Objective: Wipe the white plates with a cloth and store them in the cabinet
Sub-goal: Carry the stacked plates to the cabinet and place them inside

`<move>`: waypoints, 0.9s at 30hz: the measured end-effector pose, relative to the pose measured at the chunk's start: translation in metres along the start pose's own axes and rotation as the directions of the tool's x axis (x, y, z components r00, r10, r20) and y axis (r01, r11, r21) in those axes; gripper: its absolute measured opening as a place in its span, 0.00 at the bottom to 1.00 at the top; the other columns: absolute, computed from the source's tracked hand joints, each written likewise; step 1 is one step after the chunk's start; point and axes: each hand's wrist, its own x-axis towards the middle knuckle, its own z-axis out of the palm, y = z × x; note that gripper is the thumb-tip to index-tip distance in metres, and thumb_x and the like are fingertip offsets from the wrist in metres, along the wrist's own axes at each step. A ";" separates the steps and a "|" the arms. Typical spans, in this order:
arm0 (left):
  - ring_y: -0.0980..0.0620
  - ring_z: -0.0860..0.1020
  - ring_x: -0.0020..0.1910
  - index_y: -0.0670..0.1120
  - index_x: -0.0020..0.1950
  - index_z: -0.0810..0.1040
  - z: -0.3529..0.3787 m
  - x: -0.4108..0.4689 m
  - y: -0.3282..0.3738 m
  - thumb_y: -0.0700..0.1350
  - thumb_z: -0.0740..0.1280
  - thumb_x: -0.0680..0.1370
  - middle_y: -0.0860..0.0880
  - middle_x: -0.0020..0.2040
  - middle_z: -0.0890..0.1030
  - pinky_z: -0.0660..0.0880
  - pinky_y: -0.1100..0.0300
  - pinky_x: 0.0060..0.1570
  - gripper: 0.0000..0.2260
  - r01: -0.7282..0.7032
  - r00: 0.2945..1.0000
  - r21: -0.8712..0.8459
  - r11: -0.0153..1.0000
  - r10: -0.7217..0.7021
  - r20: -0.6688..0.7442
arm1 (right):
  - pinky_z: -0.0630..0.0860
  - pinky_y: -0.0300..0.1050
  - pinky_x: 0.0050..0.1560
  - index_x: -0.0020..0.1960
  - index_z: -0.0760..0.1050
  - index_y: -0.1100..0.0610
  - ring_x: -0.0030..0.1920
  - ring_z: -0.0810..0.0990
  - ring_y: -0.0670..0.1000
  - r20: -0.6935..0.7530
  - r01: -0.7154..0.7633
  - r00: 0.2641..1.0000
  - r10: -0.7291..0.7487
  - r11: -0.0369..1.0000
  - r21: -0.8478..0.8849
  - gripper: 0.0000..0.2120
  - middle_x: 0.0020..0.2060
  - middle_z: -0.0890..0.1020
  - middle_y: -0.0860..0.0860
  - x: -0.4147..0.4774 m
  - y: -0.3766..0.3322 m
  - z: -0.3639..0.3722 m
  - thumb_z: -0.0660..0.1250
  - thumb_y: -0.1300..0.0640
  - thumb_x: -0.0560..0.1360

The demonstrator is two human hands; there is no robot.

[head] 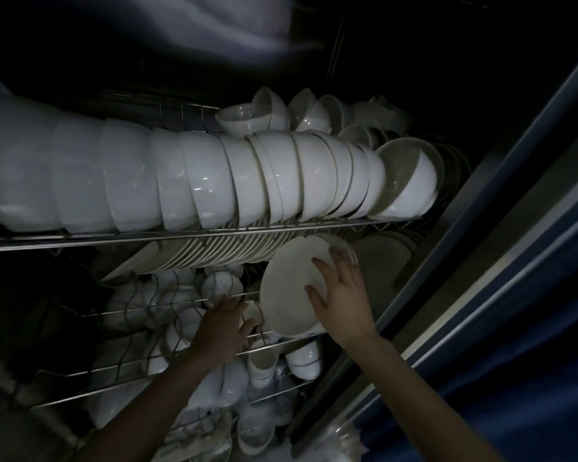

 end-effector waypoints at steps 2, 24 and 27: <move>0.45 0.69 0.70 0.45 0.69 0.74 -0.010 -0.015 -0.005 0.51 0.62 0.81 0.45 0.68 0.74 0.64 0.56 0.68 0.18 -0.077 0.995 -0.020 0.997 0.075 -0.066 | 0.67 0.62 0.71 0.69 0.74 0.61 0.72 0.68 0.64 0.032 0.024 0.999 -0.026 0.999 0.048 0.22 0.72 0.70 0.62 -0.013 -0.006 -0.004 0.70 0.57 0.77; 0.49 0.81 0.46 0.52 0.52 0.79 -0.028 -0.191 0.203 0.55 0.62 0.79 0.52 0.47 0.83 0.77 0.54 0.44 0.09 -0.736 0.677 0.141 0.662 0.721 0.145 | 0.78 0.49 0.56 0.67 0.74 0.44 0.58 0.81 0.53 0.163 -0.593 0.762 0.626 0.777 -0.213 0.15 0.59 0.82 0.45 -0.369 0.012 -0.174 0.60 0.46 0.81; 0.53 0.80 0.45 0.53 0.51 0.79 0.012 -0.273 0.285 0.55 0.62 0.79 0.55 0.46 0.82 0.77 0.57 0.43 0.09 -0.871 0.489 0.091 0.483 0.828 0.273 | 0.76 0.47 0.55 0.65 0.74 0.41 0.59 0.80 0.55 0.106 -0.769 0.578 0.809 0.583 -0.260 0.15 0.59 0.82 0.45 -0.493 -0.003 -0.221 0.60 0.45 0.79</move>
